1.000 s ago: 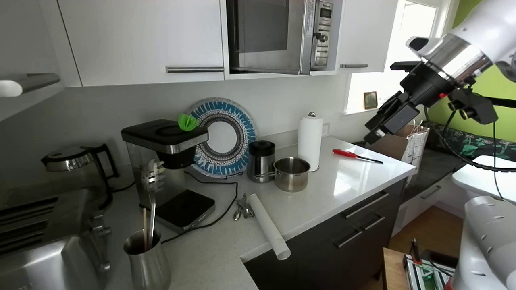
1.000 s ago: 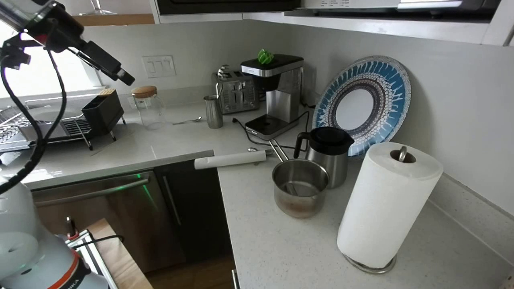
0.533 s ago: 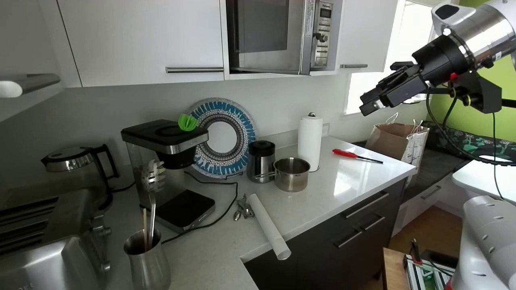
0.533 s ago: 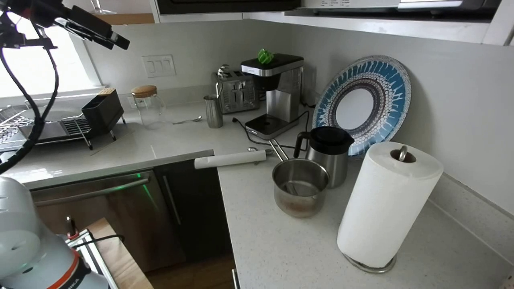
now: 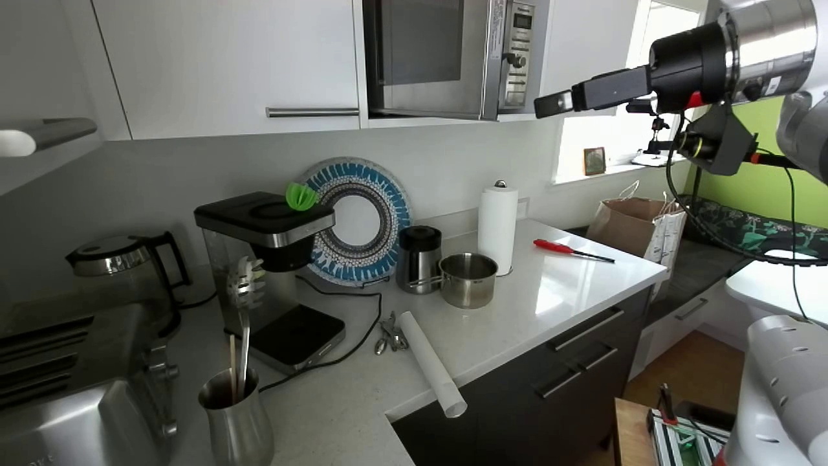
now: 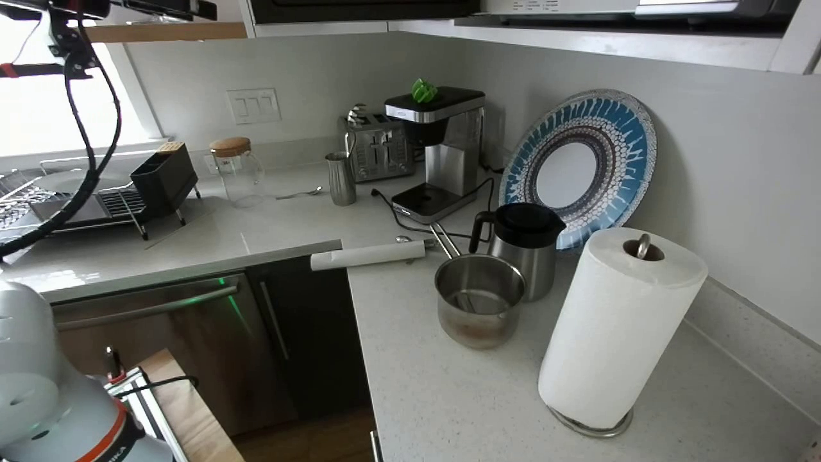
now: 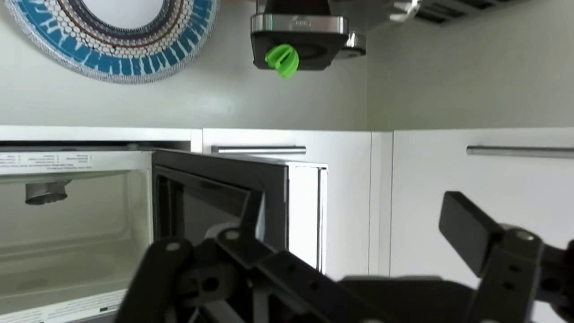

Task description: Close the microwave door

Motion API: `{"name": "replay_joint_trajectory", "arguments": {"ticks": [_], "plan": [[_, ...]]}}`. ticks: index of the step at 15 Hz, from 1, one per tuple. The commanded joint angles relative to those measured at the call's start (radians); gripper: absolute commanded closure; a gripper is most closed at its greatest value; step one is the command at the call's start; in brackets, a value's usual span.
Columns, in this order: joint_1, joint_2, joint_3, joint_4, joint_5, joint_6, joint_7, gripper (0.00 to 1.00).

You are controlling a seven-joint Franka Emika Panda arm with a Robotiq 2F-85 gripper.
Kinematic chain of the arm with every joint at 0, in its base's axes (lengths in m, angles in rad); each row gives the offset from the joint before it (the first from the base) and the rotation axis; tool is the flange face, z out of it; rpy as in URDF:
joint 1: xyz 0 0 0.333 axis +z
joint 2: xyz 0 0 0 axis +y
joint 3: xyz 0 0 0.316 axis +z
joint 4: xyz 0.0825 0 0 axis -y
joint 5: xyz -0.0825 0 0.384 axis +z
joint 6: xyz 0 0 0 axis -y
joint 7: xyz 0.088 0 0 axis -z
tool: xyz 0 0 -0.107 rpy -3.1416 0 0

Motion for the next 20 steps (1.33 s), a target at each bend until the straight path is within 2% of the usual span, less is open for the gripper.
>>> {"name": "replay_joint_trajectory", "arguments": {"ticks": [1, 5, 7, 10, 11, 17, 20], "plan": [[-0.118, -0.008, 0.071, -0.058, 0.009, 0.210, 0.102, 0.00], [-0.265, -0.009, 0.144, -0.109, 0.032, 0.458, 0.155, 0.00], [-0.226, 0.002, 0.125, -0.089, 0.037, 0.410, 0.110, 0.00], [-0.258, 0.020, 0.146, -0.091, 0.045, 0.427, 0.118, 0.00], [-0.287, 0.033, 0.159, -0.087, 0.046, 0.468, 0.125, 0.00], [-0.310, 0.099, 0.175, -0.070, 0.066, 0.552, 0.116, 0.00], [-0.297, 0.105, 0.172, -0.075, 0.071, 0.548, 0.107, 0.00]]}}
